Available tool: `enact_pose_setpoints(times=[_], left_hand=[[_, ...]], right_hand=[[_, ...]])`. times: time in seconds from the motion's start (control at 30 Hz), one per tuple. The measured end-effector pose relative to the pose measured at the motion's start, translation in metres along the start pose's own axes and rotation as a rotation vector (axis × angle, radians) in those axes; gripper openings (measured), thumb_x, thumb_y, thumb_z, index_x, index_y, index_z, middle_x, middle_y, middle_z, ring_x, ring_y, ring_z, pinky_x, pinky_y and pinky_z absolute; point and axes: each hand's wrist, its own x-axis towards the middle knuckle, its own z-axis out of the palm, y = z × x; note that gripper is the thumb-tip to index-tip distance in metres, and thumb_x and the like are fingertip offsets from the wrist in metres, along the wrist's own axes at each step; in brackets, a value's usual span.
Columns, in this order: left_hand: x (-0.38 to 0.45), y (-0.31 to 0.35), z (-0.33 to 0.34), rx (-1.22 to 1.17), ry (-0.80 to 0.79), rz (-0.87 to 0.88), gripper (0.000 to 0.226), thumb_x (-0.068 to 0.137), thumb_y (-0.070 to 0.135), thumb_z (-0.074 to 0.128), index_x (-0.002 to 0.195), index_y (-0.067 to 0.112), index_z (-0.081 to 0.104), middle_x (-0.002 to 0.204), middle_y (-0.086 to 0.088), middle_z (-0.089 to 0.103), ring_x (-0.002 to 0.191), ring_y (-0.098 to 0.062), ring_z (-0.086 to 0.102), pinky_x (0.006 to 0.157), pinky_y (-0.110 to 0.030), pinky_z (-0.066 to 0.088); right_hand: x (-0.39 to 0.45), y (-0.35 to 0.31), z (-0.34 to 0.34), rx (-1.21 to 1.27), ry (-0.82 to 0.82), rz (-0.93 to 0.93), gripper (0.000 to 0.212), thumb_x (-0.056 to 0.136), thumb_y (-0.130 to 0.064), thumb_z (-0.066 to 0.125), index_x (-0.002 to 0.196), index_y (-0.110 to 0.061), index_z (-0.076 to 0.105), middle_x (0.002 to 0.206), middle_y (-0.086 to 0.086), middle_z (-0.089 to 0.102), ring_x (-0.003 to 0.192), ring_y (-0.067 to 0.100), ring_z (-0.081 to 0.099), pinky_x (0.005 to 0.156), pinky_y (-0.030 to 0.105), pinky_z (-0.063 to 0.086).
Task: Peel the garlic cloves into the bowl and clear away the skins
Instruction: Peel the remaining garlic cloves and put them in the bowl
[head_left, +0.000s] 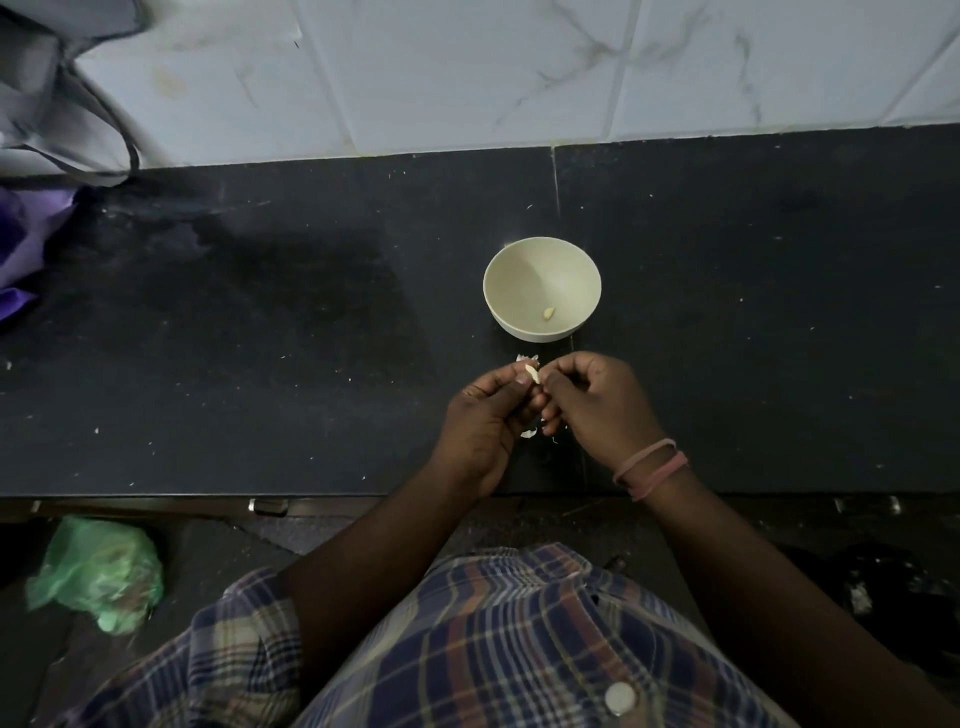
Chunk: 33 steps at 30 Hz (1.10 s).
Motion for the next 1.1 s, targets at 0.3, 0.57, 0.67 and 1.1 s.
enact_pose_setpoints(times=[0.3,0.57,0.67,1.1], left_hand=[[-0.002,0.001,0.003,0.002,0.011,-0.008,0.026,0.088,0.004,0.067,0.113,-0.003,0.066,0.101,-0.016,0.072,0.085,-0.02,0.07,0.081,-0.028,0.06],[-0.005,0.005,0.004,0.004,0.026,-0.002,0.029,0.096,0.001,0.059,0.122,-0.01,0.064,0.112,-0.023,0.07,0.09,-0.022,0.07,0.084,-0.028,0.06],[-0.007,0.005,0.004,-0.012,0.027,-0.007,0.033,0.095,-0.002,0.06,0.126,-0.011,0.06,0.105,-0.02,0.072,0.084,-0.019,0.072,0.087,-0.032,0.06],[-0.01,0.005,0.0,-0.041,0.056,0.019,0.022,0.099,-0.002,0.055,0.119,-0.003,0.063,0.095,-0.011,0.073,0.082,-0.015,0.071,0.076,-0.026,0.06]], right_hand=[[-0.001,0.008,0.001,-0.236,0.031,-0.086,0.015,0.098,-0.024,0.056,0.098,-0.012,0.065,0.071,0.001,0.067,0.055,0.008,0.063,0.055,0.028,0.055],[0.003,0.011,0.003,-0.24,0.095,-0.111,0.014,0.096,-0.026,0.056,0.1,-0.015,0.064,0.085,0.0,0.07,0.074,0.016,0.068,0.07,0.045,0.059],[0.006,0.012,0.002,-0.185,0.132,-0.079,0.01,0.095,-0.024,0.057,0.096,-0.016,0.064,0.081,0.002,0.071,0.071,0.019,0.069,0.068,0.043,0.059],[0.004,0.014,0.007,-0.073,0.242,-0.099,0.006,0.085,-0.016,0.068,0.088,-0.021,0.07,0.082,-0.001,0.074,0.077,0.016,0.073,0.072,0.048,0.061]])
